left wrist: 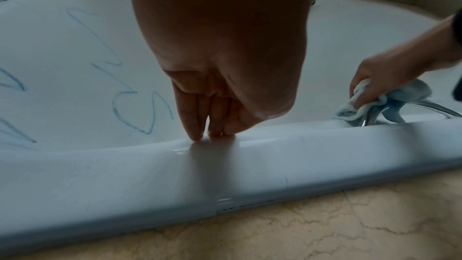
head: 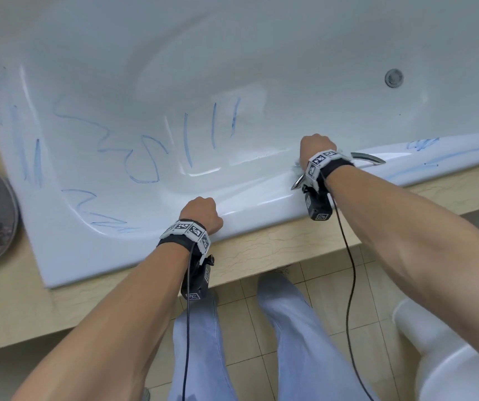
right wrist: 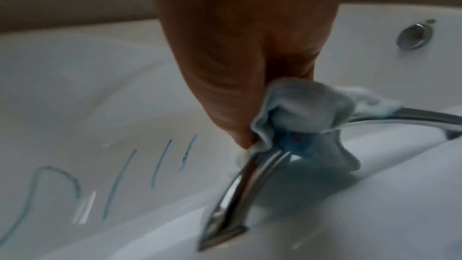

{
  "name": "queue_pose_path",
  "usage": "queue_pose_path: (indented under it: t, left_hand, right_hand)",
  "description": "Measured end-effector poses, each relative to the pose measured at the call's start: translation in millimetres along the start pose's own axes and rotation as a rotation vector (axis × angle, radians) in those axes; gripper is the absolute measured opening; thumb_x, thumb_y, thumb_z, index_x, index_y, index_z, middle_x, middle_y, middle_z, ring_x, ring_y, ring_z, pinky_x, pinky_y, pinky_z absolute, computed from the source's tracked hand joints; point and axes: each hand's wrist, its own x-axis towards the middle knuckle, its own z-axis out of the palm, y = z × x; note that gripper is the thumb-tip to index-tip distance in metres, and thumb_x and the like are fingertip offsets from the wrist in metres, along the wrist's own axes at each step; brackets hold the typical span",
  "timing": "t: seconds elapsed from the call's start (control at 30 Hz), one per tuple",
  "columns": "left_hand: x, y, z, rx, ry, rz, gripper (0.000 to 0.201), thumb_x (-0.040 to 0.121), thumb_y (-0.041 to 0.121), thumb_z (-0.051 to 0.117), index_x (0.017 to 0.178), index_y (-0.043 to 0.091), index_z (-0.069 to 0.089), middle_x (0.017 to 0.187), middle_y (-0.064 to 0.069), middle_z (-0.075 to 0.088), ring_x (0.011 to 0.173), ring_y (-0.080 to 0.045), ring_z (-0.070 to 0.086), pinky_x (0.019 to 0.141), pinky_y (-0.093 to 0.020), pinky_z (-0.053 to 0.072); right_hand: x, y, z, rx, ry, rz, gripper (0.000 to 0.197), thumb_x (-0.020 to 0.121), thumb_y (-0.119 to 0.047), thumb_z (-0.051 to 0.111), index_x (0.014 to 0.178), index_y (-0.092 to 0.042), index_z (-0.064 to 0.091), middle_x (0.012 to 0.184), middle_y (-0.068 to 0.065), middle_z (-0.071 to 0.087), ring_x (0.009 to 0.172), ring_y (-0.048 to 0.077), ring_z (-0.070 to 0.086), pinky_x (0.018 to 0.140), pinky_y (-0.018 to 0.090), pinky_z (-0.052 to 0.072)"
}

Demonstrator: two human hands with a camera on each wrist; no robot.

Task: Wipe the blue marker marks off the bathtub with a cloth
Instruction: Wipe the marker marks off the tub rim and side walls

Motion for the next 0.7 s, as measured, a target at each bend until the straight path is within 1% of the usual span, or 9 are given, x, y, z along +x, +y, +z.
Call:
queue_pose_path:
  t: [0.1, 0.2, 0.3, 0.4, 0.47, 0.5, 0.57, 0.63, 0.7]
  left_hand:
    - [0, -4, 3, 0.002, -0.001, 0.002, 0.016, 0.083, 0.013, 0.05, 0.069, 0.009, 0.043, 0.07, -0.005, 0.045, 0.074, -0.028, 0.052, 0.063, -0.031, 0.042]
    - [1, -10, 7, 0.008, -0.006, 0.012, 0.009, 0.082, 0.014, 0.049, 0.076, 0.008, 0.048, 0.076, -0.007, 0.049, 0.076, -0.029, 0.051, 0.063, -0.031, 0.04]
    - [2, -12, 7, -0.027, -0.008, 0.011, 0.005, 0.079, 0.014, 0.05, 0.08, 0.01, 0.053, 0.075, -0.006, 0.05, 0.076, -0.029, 0.051, 0.065, -0.03, 0.041]
    - [3, -8, 3, -0.042, -0.013, -0.008, 0.009, 0.077, 0.012, 0.05, 0.069, 0.011, 0.047, 0.072, -0.007, 0.05, 0.073, -0.029, 0.051, 0.062, -0.03, 0.041]
    - [2, -5, 2, -0.05, -0.018, -0.021, 0.008, 0.077, 0.011, 0.051, 0.069, 0.009, 0.049, 0.073, -0.007, 0.051, 0.073, -0.031, 0.053, 0.06, -0.03, 0.041]
    - [2, -3, 2, -0.049, -0.018, -0.022, 0.006, 0.077, 0.01, 0.051, 0.072, 0.008, 0.052, 0.075, -0.008, 0.053, 0.074, -0.032, 0.055, 0.059, -0.03, 0.041]
    - [3, -2, 2, -0.045, -0.022, -0.025, 0.005, 0.077, 0.01, 0.051, 0.076, 0.007, 0.055, 0.078, -0.011, 0.055, 0.074, -0.033, 0.056, 0.059, -0.03, 0.041]
    - [5, -2, 2, -0.041, -0.013, -0.038, 0.007, 0.077, 0.011, 0.051, 0.077, 0.007, 0.056, 0.082, -0.015, 0.06, 0.077, -0.033, 0.057, 0.06, -0.03, 0.041]
    - [6, 0, 3, -0.042, -0.01, -0.054, 0.019, 0.077, 0.011, 0.05, 0.086, 0.0, 0.063, 0.088, -0.019, 0.063, 0.083, -0.036, 0.062, 0.058, -0.03, 0.04]
  right_hand:
    - [9, -12, 12, -0.037, -0.01, -0.012, 0.025, 0.092, -0.013, 0.056, 0.112, -0.003, 0.069, 0.113, 0.017, 0.069, 0.104, 0.034, 0.066, 0.077, 0.032, 0.047]
    - [9, -22, 16, -0.1, -0.039, -0.042, 0.024, 0.089, -0.012, 0.059, 0.109, -0.005, 0.07, 0.108, 0.013, 0.069, 0.1, 0.032, 0.067, 0.077, 0.032, 0.05]
    - [5, -25, 19, -0.161, -0.049, -0.093, 0.025, 0.088, -0.016, 0.061, 0.11, -0.007, 0.069, 0.107, 0.011, 0.069, 0.099, 0.031, 0.067, 0.072, 0.031, 0.046]
    - [-1, -29, 21, -0.151, -0.051, -0.157, 0.029, 0.087, -0.023, 0.063, 0.112, -0.009, 0.064, 0.111, 0.012, 0.066, 0.104, 0.033, 0.066, 0.075, 0.033, 0.047]
    - [-6, -29, 18, -0.069, -0.082, -0.179, 0.024, 0.085, -0.024, 0.065, 0.104, -0.01, 0.064, 0.106, 0.011, 0.065, 0.102, 0.032, 0.066, 0.074, 0.032, 0.045]
    - [-7, -28, 17, 0.022, -0.105, -0.183, 0.02, 0.083, -0.025, 0.066, 0.098, -0.011, 0.065, 0.101, 0.008, 0.066, 0.098, 0.031, 0.067, 0.072, 0.03, 0.045]
    - [-13, -25, 18, 0.267, -0.157, -0.226, 0.026, 0.079, -0.035, 0.065, 0.093, -0.015, 0.073, 0.101, 0.005, 0.072, 0.093, 0.025, 0.066, 0.074, 0.028, 0.047]
    - [-30, -26, 25, 0.43, -0.092, -0.301, 0.033, 0.08, -0.045, 0.06, 0.095, -0.019, 0.073, 0.103, 0.002, 0.071, 0.093, 0.022, 0.064, 0.08, 0.029, 0.05]
    - [-58, -29, 45, 0.517, 0.024, -0.341, 0.024, 0.087, -0.039, 0.059, 0.099, -0.021, 0.068, 0.096, -0.001, 0.068, 0.085, 0.02, 0.061, 0.081, 0.035, 0.052]
